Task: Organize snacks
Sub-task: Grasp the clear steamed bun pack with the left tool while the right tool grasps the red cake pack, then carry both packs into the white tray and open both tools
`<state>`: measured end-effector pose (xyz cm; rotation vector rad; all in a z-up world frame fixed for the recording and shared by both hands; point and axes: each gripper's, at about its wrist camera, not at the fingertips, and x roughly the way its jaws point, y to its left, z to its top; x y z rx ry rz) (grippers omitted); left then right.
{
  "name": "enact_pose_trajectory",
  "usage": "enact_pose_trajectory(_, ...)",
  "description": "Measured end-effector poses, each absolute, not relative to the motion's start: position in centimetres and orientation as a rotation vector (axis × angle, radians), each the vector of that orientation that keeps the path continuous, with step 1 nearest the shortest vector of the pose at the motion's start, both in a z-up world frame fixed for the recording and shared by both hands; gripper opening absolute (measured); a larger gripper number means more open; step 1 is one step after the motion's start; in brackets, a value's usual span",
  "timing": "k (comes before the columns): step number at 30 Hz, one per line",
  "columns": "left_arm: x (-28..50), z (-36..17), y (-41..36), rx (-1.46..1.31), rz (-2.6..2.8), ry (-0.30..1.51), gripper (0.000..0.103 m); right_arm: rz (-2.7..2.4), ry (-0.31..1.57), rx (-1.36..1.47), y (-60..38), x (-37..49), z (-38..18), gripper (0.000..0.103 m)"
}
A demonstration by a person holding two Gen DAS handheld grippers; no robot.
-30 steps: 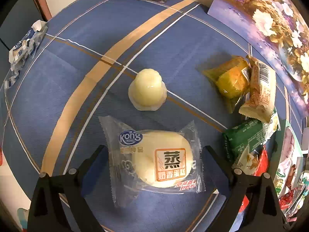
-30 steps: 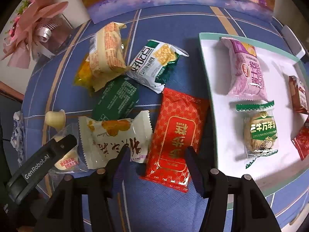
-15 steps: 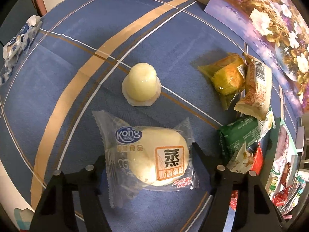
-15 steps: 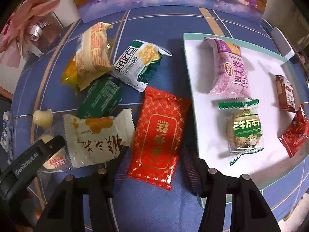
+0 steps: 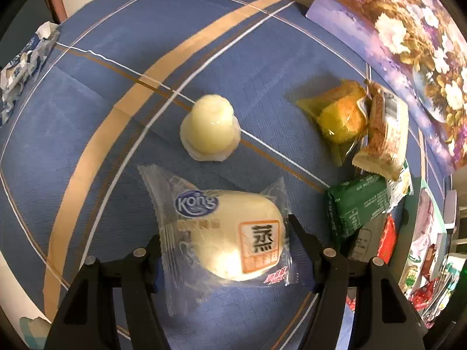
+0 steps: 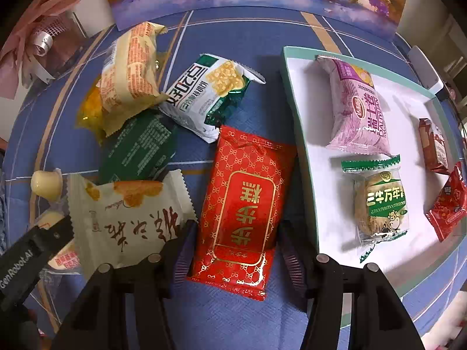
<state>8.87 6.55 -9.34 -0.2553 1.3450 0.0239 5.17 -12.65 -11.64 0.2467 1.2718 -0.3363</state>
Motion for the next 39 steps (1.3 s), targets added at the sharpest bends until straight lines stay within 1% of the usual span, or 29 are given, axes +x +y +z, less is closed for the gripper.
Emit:
enact_pose_trajectory(2, 8.7, -9.3, 6.3, -0.233, 0.025, 1.343, 0.069, -0.339, 1.266, 0.245, -12.6, 5.2, -11.4, 0.054)
enact_pose_trajectory(3, 8.7, -9.3, 6.3, -0.236, 0.022, 1.342, 0.066, -0.337, 1.264, 0.25, -12.6, 5.1, -11.3, 0.053)
enact_pose_trajectory(7, 8.6, -8.9, 6.6, -0.264, 0.024, 1.331, 0.062, -0.316, 1.254, 0.289, -13.3, 4.5, -11.0, 0.05)
enact_pose_trajectory(14, 8.2, -6.9, 6.8, -0.285, 0.017, 1.281, 0.06, -0.27, 1.166, 0.348, -13.5, 3.9, -7.7, 0.05)
enact_pose_trajectory(18, 7.7, -4.8, 6.9, -0.298, 0.0, 1.221, 0.06, -0.251, 1.101, 0.369, -14.2, 3.2, -5.4, 0.05)
enact_pose_trajectory(24, 7.0, -1.6, 7.2, -0.339, -0.047, 1.157, 0.06, -0.247, 1.074, 0.393, -15.6, 2.2, -3.6, 0.05)
enact_pose_trajectory(30, 7.2, 0.6, 3.3, -0.274, -0.127, 1.12, 0.06, -0.28, 1.039, 0.422, -17.6, 1.4, -2.1, 0.05)
enact_pose_trajectory(39, 6.8, 2.5, -7.8, -0.095, -0.336, 1.1, 0.06, -0.437, 0.971, 0.461, -24.6, -1.0, -0.3, 0.05)
